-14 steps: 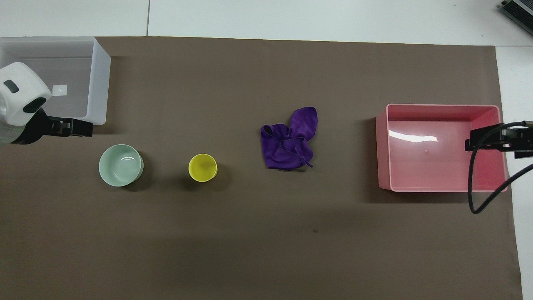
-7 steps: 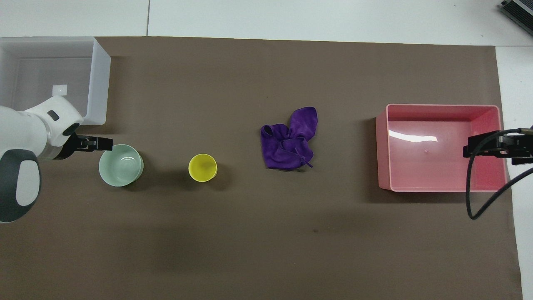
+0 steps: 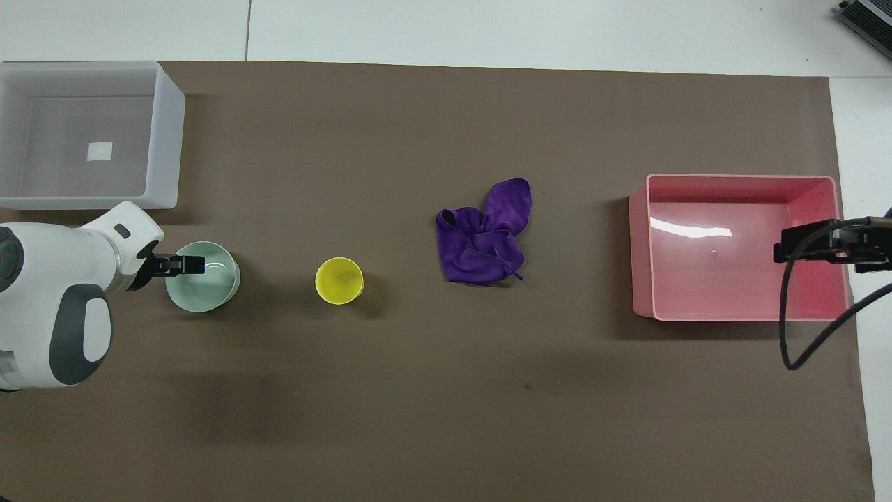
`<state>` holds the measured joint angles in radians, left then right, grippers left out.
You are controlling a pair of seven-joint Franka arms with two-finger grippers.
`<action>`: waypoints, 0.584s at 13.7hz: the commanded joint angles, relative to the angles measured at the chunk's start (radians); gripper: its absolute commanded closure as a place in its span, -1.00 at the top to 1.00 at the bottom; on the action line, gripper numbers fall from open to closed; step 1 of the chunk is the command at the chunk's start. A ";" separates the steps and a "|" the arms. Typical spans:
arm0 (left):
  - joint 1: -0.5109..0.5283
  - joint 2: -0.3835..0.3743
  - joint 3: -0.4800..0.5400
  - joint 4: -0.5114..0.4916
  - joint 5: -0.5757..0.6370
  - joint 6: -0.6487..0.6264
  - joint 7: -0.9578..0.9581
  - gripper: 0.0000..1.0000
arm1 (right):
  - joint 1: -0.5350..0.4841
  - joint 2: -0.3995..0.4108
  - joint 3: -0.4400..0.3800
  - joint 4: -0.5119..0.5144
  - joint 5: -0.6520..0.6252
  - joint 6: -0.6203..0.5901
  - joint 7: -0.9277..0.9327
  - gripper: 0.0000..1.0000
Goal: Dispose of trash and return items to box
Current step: 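Lift the green bowl with the left gripper while the right gripper reaches the cloth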
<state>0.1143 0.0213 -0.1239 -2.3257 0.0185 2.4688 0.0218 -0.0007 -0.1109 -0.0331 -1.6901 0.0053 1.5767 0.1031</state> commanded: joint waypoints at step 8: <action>0.016 -0.021 -0.010 -0.058 0.017 0.019 0.001 -1.00 | 0.082 0.020 0.015 -0.083 0.016 0.221 -0.017 1.00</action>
<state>0.1182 0.0211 -0.1245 -2.3635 0.0185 2.4763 0.0218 0.0686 -0.0967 -0.0215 -1.7231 0.0079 1.7214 0.0938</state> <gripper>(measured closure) 0.480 0.000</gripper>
